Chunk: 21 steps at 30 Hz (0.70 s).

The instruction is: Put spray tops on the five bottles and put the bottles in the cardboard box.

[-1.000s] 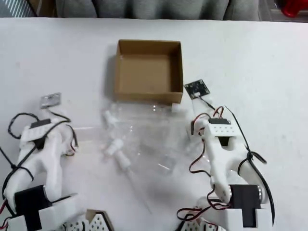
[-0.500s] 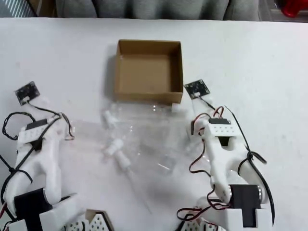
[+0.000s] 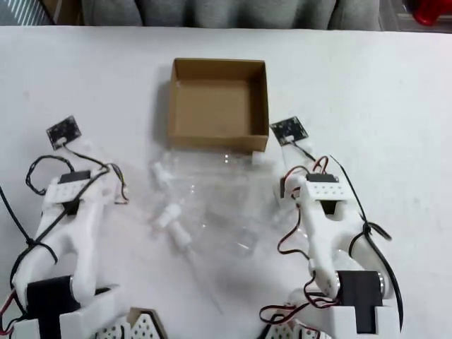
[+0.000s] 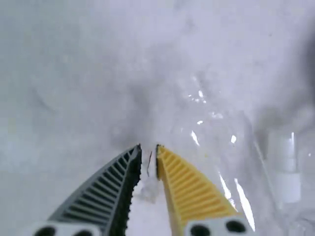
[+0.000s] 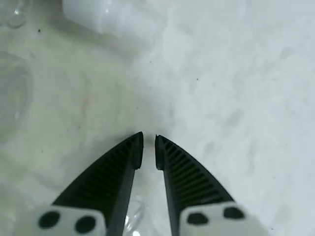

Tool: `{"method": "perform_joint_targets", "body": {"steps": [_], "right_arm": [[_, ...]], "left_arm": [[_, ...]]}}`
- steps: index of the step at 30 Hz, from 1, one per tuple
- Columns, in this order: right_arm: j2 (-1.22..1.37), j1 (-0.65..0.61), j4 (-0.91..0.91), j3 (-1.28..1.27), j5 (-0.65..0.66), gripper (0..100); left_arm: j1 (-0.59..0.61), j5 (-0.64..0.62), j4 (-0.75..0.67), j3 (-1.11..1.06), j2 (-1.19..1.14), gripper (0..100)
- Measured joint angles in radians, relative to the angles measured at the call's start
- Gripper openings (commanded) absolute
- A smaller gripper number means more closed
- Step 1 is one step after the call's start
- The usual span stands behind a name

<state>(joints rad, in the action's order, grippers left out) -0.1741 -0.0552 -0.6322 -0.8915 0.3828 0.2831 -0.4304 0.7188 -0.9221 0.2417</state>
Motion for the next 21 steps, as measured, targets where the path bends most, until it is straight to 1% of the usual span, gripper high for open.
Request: {"method": "perform_joint_targets", "body": {"steps": [3,6,8,11,15,19,21], "right_arm": [[0.000,0.000,0.000,0.000,0.037,1.8],[0.000,-0.012,0.000,0.000,0.052,1.8],[0.000,-0.014,0.000,0.000,0.055,1.8],[0.000,-0.011,0.000,0.000,0.055,1.7],[0.000,-0.015,0.000,0.000,0.055,1.7],[0.000,-0.017,0.000,0.000,0.055,1.8],[0.000,-0.017,0.000,0.000,0.055,1.8]], "left_arm": [[-0.003,-0.048,0.083,0.031,0.074,25],[-0.017,-0.118,0.183,0.051,0.173,25],[-0.037,-0.150,0.218,0.052,0.247,25],[-0.080,-0.176,0.227,0.052,0.327,25],[-0.130,-0.183,0.227,0.052,0.344,25],[-0.130,-0.187,0.227,0.052,0.302,25],[-0.094,-0.187,0.227,0.052,0.261,25]]}}
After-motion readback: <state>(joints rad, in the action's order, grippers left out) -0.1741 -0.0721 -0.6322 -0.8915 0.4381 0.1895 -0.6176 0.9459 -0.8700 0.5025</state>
